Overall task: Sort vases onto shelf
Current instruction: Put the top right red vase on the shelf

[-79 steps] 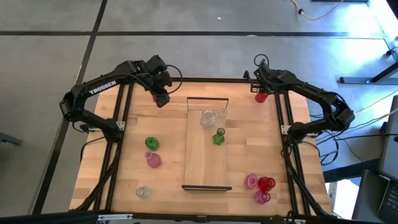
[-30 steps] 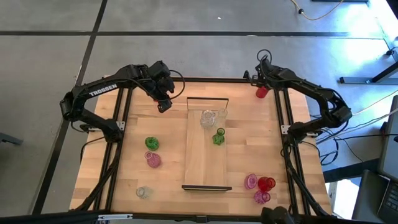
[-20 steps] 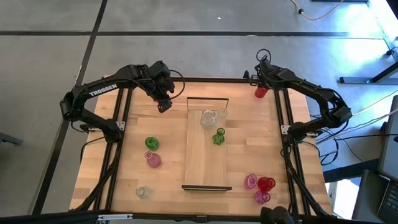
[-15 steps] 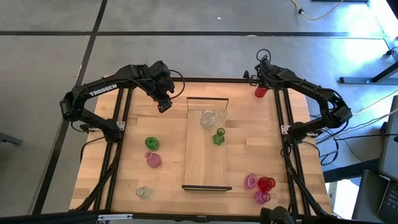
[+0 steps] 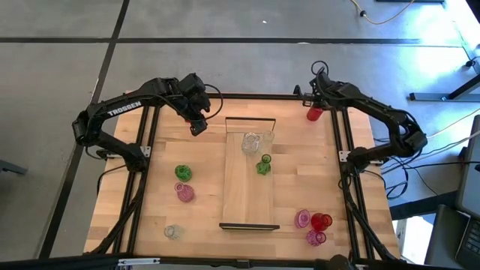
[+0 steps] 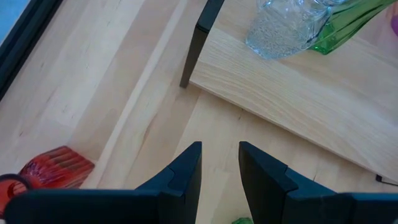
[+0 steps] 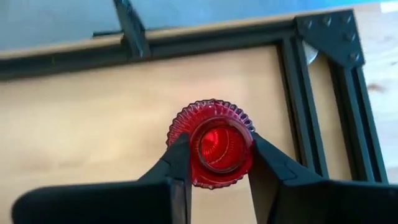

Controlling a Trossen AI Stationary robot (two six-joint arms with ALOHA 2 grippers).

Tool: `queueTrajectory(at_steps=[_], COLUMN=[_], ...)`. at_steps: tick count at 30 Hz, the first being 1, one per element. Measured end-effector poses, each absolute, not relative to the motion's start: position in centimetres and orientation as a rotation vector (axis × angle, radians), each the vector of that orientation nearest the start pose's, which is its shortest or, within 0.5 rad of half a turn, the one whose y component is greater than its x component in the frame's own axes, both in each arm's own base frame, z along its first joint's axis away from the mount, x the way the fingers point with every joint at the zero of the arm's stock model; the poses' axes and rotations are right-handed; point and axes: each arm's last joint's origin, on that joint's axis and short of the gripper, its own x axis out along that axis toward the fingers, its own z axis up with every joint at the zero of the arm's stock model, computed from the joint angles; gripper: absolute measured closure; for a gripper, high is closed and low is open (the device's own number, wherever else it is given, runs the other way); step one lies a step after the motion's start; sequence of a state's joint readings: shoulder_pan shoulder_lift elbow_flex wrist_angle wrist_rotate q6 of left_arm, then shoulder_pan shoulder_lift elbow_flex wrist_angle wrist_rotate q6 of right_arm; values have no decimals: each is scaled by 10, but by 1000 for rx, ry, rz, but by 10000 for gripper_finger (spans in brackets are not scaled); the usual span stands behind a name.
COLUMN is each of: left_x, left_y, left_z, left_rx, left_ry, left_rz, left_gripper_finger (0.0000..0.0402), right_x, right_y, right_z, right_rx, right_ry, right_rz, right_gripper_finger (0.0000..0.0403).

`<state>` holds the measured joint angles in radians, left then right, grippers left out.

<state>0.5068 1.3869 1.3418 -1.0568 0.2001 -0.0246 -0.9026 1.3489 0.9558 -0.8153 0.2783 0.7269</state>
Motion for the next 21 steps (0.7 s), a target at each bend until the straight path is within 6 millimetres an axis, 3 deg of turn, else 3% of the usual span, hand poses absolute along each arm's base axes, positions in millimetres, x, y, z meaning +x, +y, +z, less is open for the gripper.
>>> queueTrajectory(at_steps=[7, 21], left_x=[233, 235], left_y=[123, 124], left_z=[326, 328], left_rx=[-401, -412], left_ry=[1031, 993], left_rz=[292, 311], left_gripper_finger=[301, 301], right_x=[152, 194], right_y=[-172, -100], right_z=[240, 242], right_rx=[964, 915], right_ry=[885, 1009], right_rz=[-1333, -1113], right_gripper_finger=[323, 323])
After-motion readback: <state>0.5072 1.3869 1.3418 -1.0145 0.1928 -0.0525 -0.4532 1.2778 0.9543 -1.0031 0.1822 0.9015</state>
